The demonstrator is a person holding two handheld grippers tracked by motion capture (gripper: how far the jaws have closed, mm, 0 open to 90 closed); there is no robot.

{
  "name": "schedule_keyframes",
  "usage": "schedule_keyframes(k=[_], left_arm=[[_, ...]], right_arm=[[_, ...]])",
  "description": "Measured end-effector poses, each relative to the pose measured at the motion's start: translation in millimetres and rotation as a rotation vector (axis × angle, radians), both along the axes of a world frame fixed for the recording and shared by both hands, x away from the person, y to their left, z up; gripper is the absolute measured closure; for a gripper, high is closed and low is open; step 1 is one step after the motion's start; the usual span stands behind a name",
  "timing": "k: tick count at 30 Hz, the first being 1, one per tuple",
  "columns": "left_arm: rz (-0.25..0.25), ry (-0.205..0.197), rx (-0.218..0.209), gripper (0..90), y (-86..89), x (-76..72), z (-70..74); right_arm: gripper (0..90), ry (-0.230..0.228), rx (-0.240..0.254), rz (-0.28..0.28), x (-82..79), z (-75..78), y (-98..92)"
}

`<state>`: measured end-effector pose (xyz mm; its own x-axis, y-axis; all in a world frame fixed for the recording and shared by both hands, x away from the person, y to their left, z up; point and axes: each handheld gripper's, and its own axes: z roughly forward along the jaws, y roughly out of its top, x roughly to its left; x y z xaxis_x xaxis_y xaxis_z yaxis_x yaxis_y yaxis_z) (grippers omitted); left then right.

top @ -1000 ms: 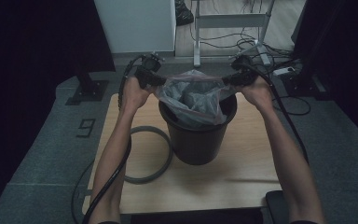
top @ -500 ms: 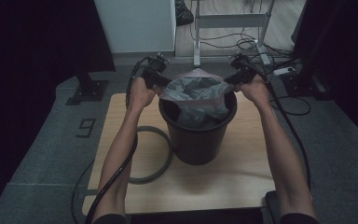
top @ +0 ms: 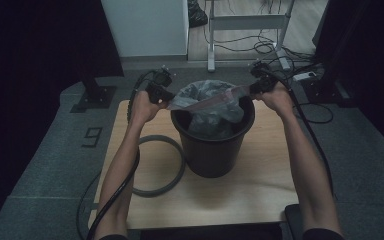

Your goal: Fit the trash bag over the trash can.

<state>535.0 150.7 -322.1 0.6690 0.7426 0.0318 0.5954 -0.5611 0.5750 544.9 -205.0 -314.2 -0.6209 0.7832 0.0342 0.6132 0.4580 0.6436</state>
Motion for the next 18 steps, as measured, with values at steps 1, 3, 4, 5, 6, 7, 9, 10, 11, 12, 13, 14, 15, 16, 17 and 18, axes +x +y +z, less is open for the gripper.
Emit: schedule_keyframes(k=[1, 3, 4, 5, 6, 7, 9, 10, 11, 12, 13, 14, 15, 16, 17, 18], left_arm=[[-0.001, 0.007, -0.022, 85.4, 4.0, -2.1, 0.1], [-0.010, 0.009, -0.036, 77.9, 10.2, -7.7, 0.4], [-0.016, 0.006, -0.036, 70.0, 11.7, -10.0, 0.8], [-0.025, 0.013, -0.046, 70.2, 13.4, -13.0, 1.4], [-0.034, 0.024, -0.051, 68.2, 14.4, -14.8, 1.8], [-0.038, 0.029, -0.053, 65.5, 15.0, -17.5, 2.5], [-0.045, 0.008, -0.034, 61.6, 16.4, -25.0, 5.8], [-0.045, 0.003, -0.037, 60.3, 18.0, -28.0, 7.9], [-0.041, -0.013, -0.038, 58.5, 20.5, -31.9, 11.1], [-0.041, -0.013, -0.038, 55.0, 20.5, -31.9, 11.1], [-0.029, -0.032, -0.033, 53.9, 24.9, -36.6, 16.1], [-0.029, -0.042, -0.035, 52.6, 27.4, -39.7, 19.0], [-0.029, -0.053, -0.038, 51.6, 30.1, -43.1, 22.1], [-0.031, -0.060, -0.040, 50.8, 32.2, -45.4, 24.6], [-0.037, -0.069, -0.044, 50.2, 35.6, -49.7, 28.9], [-0.042, -0.073, -0.045, 48.8, 38.1, -53.3, 32.3]], right_arm=[[87.7, -0.003, -0.023, -0.004, -1.8, -1.4, -2.0], [86.6, 0.000, -0.005, 0.000, -4.8, -3.4, -7.9], [85.9, -0.002, 0.015, 0.000, -7.9, -3.7, -13.4], [85.5, -0.001, 0.021, 0.001, -9.5, -3.6, -15.6], [83.8, -0.002, 0.018, 0.003, -12.0, -3.5, -17.7], [80.6, -0.002, 0.009, 0.004, -13.8, -3.3, -19.0], [77.6, -0.015, 0.017, 0.006, -20.2, -0.9, -22.6], [76.4, -0.020, 0.025, 0.013, -23.5, 0.7, -24.1], [73.7, -0.027, 0.026, 0.020, -26.3, 2.4, -25.6], [68.2, -0.038, 0.018, 0.020, -30.5, 5.3, -27.1], [67.1, -0.047, 0.016, 0.017, -33.6, 8.1, -28.8], [65.9, -0.050, 0.021, 0.017, -36.0, 10.3, -30.4], [64.0, -0.057, 0.034, 0.020, -39.0, 13.5, -32.5], [62.1, -0.066, 0.042, 0.025, -41.7, 16.8, -35.0], [59.5, -0.071, 0.048, 0.029, -43.7, 19.3, -36.6], [57.7, -0.074, 0.054, 0.035, -47.1, 23.3, -38.8]])
